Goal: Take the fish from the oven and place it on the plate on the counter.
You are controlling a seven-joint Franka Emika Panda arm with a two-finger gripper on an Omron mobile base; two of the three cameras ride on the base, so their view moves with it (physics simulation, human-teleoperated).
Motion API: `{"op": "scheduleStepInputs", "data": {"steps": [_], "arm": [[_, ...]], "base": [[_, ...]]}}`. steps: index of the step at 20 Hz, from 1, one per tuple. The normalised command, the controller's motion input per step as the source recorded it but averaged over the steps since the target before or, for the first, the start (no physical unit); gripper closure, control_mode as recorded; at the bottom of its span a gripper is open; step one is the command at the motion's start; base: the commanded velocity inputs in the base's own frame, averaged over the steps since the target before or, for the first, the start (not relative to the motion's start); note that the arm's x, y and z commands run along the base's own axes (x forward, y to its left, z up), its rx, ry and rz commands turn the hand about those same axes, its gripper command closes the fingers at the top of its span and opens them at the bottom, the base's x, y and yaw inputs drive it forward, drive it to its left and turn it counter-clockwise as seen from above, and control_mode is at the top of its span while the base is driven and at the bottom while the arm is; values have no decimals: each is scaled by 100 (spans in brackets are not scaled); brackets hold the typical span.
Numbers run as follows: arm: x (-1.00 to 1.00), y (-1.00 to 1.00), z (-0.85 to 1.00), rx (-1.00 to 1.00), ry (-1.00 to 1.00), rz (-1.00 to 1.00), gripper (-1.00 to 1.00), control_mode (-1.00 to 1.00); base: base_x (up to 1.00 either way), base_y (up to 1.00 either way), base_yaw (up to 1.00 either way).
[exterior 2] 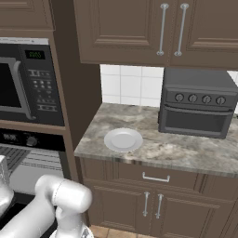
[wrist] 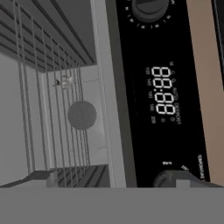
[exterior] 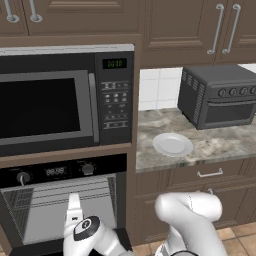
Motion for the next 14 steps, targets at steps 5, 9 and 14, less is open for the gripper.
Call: {"op": "scheduleStepInputs", "data": {"steps": [5,9,14], "arm": [[2,1,-30,0,0,0,-100,-100],[1,0,-28,0,-1,0,-100,-100],[13,0,-12,0,-1,0,-100,-100]], "base": [[0,0,0],[0,0,0],[0,0,0]]}}
